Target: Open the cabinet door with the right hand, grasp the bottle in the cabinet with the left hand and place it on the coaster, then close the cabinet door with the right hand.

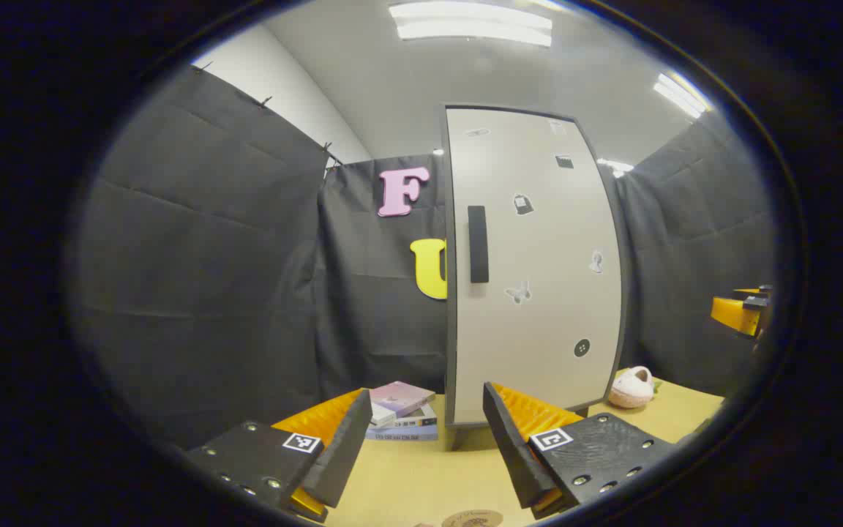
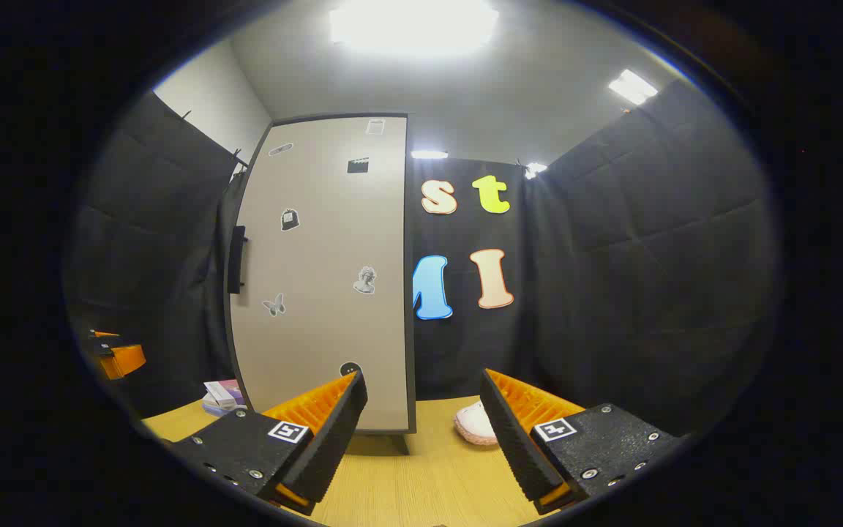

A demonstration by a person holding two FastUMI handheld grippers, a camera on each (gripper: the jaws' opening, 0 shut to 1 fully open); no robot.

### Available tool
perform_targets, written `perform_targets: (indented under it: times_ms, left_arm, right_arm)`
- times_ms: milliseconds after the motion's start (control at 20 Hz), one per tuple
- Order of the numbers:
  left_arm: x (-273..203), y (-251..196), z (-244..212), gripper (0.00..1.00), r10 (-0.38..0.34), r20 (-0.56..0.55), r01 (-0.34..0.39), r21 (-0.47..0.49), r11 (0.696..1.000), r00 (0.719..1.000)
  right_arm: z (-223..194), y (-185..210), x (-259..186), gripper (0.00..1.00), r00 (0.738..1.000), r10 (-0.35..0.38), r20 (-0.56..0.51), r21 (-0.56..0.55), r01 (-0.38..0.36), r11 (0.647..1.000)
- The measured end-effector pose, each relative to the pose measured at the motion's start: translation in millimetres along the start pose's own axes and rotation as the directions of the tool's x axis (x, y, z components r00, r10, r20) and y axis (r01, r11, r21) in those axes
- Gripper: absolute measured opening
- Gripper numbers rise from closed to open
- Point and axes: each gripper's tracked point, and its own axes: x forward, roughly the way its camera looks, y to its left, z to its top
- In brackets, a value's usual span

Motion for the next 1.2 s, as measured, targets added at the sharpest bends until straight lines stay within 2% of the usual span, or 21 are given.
perform_targets:
  times_ms: [150, 200, 300, 400, 900, 950, 1000, 1200]
  left_arm:
    - [0.9, -7.9, 5.3, 0.88, -0.007, -0.001, 0.007, 0.014, 1.000, 1.000]
    - [1.1, -9.6, 7.0, 0.92, -0.010, 0.003, 0.010, 0.023, 1.000, 1.000]
    - [2.1, -13.3, 10.9, 0.84, -0.016, 0.009, 0.015, 0.040, 0.999, 1.000]
    - [1.7, -17.8, 12.8, 0.88, -0.025, 0.011, 0.024, 0.052, 0.998, 1.000]
    - [3.7, -22.2, 9.2, 0.87, -0.034, 0.001, 0.034, 0.048, 0.998, 0.999]
    - [4.1, -22.0, 8.6, 0.84, -0.033, 0.001, 0.033, 0.046, 0.998, 0.999]
    - [3.8, -21.4, 8.7, 0.88, -0.032, 0.000, 0.032, 0.043, 0.999, 0.999]
    - [1.0, -16.3, 10.2, 0.88, -0.027, 0.004, 0.027, 0.042, 0.999, 1.000]
  right_arm:
    - [-5.1, -4.2, 3.5, 0.96, 1.000, -0.001, -0.020, 0.005, 0.001, 1.000]
    - [-7.0, -4.4, 5.5, 0.96, 1.000, 0.003, -0.027, 0.016, -0.002, 1.000]
    - [-9.9, -5.3, 8.3, 0.96, 0.999, 0.007, -0.037, 0.036, -0.006, 0.999]
    - [-9.7, -5.7, 8.3, 0.96, 0.999, 0.008, -0.037, 0.041, -0.006, 0.999]
    - [-16.6, -6.5, 12.8, 0.96, 0.998, 0.004, -0.055, 0.042, -0.001, 0.999]
    - [-15.9, -6.4, 13.6, 0.96, 0.998, 0.002, -0.055, 0.043, 0.000, 0.999]
    - [-16.8, -5.9, 14.0, 0.96, 0.998, 0.002, -0.055, 0.042, 0.000, 0.999]
    - [-16.2, -2.6, 14.6, 0.96, 0.999, 0.002, -0.054, 0.043, 0.000, 0.999]
